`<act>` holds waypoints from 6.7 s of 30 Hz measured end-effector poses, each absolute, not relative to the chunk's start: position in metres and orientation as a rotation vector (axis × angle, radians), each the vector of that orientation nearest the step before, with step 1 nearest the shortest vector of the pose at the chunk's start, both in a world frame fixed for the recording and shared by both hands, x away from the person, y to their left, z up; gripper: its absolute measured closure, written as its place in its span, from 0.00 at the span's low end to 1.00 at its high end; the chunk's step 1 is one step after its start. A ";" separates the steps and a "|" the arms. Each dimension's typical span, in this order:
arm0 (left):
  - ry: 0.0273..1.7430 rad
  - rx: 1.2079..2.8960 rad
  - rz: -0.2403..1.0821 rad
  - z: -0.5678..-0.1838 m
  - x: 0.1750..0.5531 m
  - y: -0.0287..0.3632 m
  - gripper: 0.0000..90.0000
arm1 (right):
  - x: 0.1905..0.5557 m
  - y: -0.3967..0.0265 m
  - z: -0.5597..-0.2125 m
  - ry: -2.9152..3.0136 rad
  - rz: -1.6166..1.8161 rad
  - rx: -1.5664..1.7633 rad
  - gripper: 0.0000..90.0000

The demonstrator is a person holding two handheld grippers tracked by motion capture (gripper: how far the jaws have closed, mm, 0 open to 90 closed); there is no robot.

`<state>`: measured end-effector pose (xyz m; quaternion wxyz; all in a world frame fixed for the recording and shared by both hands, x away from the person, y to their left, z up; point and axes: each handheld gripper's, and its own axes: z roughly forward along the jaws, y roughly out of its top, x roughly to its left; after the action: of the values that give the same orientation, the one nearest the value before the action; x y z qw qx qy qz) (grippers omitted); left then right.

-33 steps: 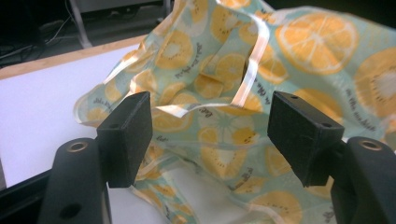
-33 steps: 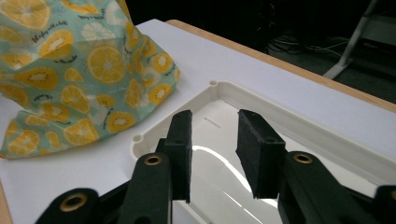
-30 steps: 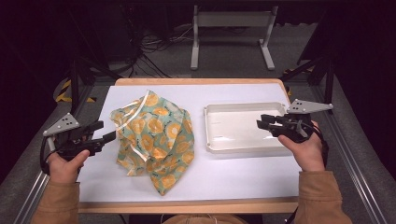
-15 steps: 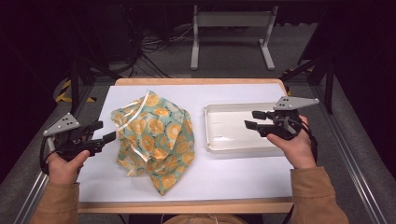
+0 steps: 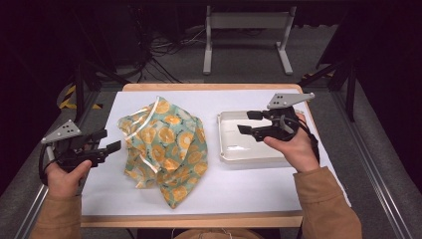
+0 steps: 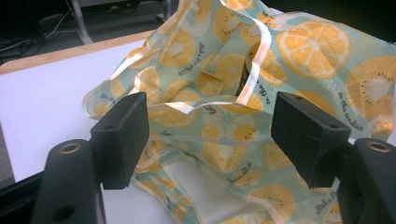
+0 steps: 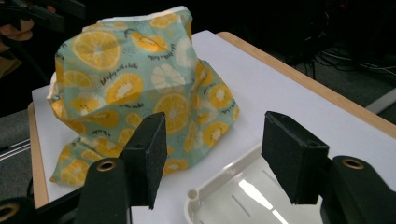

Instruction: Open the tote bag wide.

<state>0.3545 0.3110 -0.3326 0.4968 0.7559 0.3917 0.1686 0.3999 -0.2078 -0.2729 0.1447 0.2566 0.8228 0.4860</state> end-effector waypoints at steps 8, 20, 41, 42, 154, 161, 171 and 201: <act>0.961 1.828 0.406 -0.334 0.352 0.312 0.30 | 0.414 -0.177 -0.270 2.444 1.432 0.686 0.43; 0.962 1.820 0.401 -0.334 0.351 0.315 0.30 | 0.419 -0.125 -0.262 2.513 1.429 0.579 0.39; 0.976 1.818 0.391 -0.338 0.355 0.317 0.29 | 0.419 -0.042 -0.270 2.623 1.389 0.437 0.31; 0.977 1.818 0.391 -0.338 0.355 0.317 0.29 | 0.419 -0.039 -0.271 2.628 1.385 0.433 0.31; 0.976 1.869 0.352 -0.347 0.362 0.310 0.28 | 0.407 -0.045 -0.243 2.459 1.404 0.511 1.00; 0.955 1.900 0.339 -0.350 0.364 0.303 0.28 | 0.409 -0.055 -0.238 2.423 1.431 0.536 1.00; 0.945 1.928 0.325 -0.354 0.367 0.294 0.29 | 0.415 -0.075 -0.233 2.377 1.455 0.603 1.00; 0.899 1.968 0.306 -0.356 0.380 0.278 0.30 | 0.422 -0.128 -0.248 2.302 1.443 0.797 1.00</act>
<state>0.3801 0.2778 -0.3557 0.4601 0.7996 0.3654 0.1243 0.4225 -0.1277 -0.2478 0.1544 0.2782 0.8032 0.5037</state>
